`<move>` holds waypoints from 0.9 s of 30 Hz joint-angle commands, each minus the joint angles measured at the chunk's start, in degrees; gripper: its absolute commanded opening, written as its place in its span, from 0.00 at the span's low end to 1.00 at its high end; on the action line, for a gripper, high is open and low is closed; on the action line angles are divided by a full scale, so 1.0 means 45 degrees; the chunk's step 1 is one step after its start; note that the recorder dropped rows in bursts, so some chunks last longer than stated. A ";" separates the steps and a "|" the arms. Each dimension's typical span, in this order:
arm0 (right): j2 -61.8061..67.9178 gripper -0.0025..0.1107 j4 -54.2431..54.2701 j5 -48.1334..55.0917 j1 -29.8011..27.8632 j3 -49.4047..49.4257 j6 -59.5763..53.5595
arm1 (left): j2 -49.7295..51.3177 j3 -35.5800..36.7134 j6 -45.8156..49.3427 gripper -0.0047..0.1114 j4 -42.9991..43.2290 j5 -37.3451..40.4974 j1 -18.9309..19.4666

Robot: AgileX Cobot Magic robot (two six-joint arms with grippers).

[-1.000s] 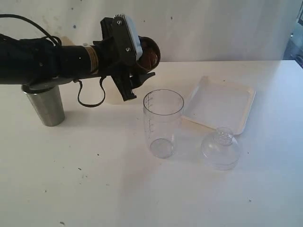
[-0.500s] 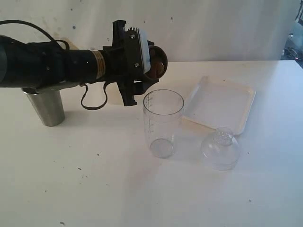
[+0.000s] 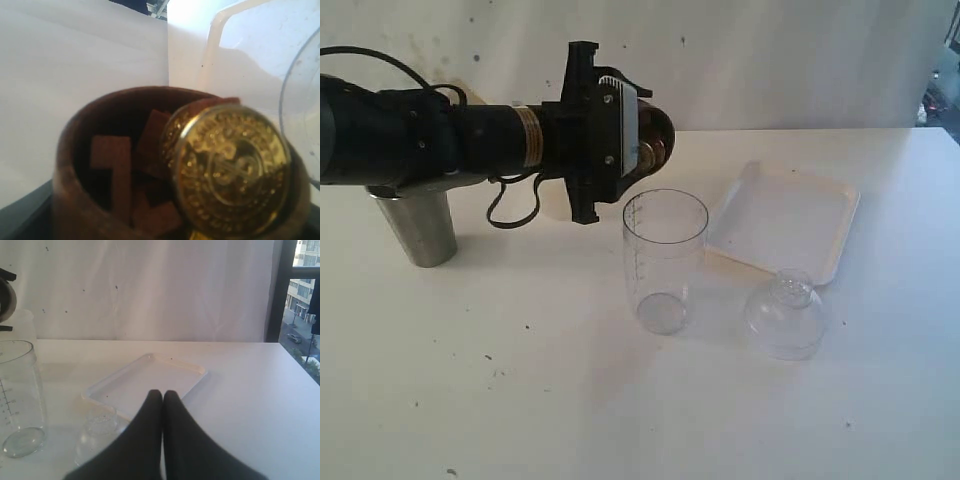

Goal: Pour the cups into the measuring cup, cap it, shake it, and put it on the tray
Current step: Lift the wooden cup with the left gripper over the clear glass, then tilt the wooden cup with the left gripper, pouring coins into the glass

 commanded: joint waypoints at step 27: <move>-0.0057 0.02 0.0000 -0.0005 -0.0047 0.0023 0.0065 | 0.0269 -0.0846 0.3082 0.04 0.0011 -0.0585 -0.0258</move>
